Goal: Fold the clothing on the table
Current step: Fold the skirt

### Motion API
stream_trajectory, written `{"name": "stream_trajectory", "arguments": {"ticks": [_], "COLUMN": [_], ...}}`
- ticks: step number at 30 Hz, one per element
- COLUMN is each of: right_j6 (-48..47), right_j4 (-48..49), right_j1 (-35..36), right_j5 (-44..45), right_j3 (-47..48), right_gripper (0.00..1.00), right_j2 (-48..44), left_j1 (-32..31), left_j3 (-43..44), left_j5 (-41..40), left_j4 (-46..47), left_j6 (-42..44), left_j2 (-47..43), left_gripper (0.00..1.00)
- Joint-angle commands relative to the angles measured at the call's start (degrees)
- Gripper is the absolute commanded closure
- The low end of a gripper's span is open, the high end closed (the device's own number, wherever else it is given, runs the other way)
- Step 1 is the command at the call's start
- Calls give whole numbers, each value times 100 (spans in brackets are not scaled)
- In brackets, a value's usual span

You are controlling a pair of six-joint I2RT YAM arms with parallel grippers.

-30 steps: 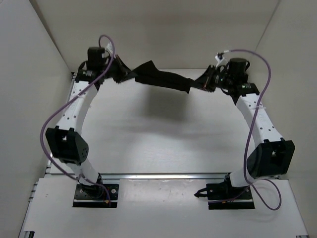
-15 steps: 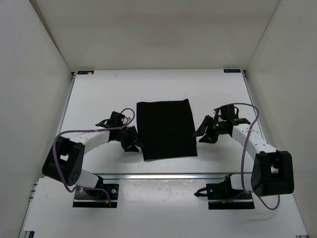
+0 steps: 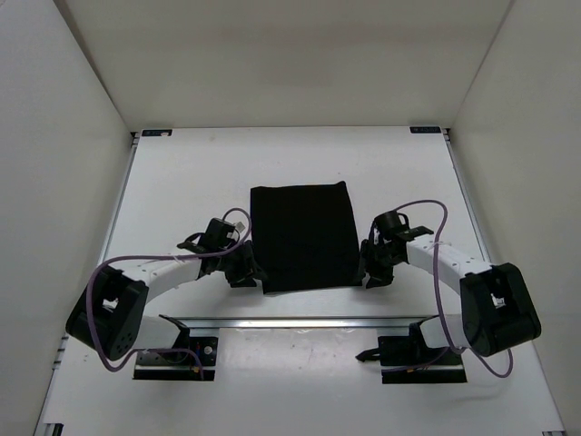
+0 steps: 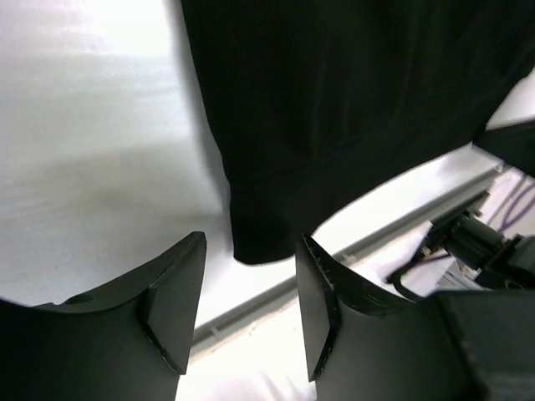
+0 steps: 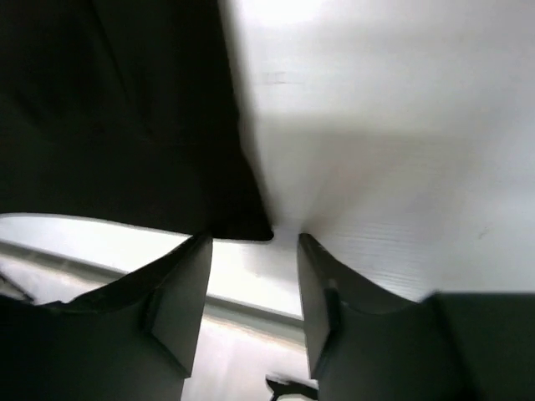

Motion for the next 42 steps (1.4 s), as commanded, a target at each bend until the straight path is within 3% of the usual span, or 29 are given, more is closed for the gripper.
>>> {"name": "stream_trajectory", "arguments": {"ticks": [1,5,6,7,8,10,11,19,28,36,42], "right_j6": [18,70,71,71,62,44,18,-114,334,791,467], "right_j4": [107,432,468,494,512,486,434,-260,-946,-2167,-2415], "right_j1": [250,206,241,224,198,180,189,48,627,874,471], "right_j5": [439,281,298,229,167,-9,17,-97,-273,-940,-1477], "right_j3": [-189,-331,-340,-348,-279,-174,-25,1022,566,179,354], "right_gripper": [58,67,76,82,97,100,100,100,100,100,100], "right_j2": [164,226,208,226,226,217,182,-204,-1591,-3086,-3045], "left_j1": [-138,-288,-297,-332,-367,-376,-376,72,-269,-376,36], "left_j3": [-35,87,174,228,237,394,508,1537,826,361,175], "left_j5": [-243,-401,-375,-393,-323,-235,-252,-112,187,363,819], "left_j4": [387,459,476,476,537,616,625,-420,-982,-1844,-1590], "left_j6": [-104,-61,-78,-69,-104,-218,-236,212,309,-15,-333], "left_j2": [153,530,601,715,768,751,699,330,-338,-1787,-2194], "left_gripper": [43,44,45,52,61,92,100,100,100,100,100]}}
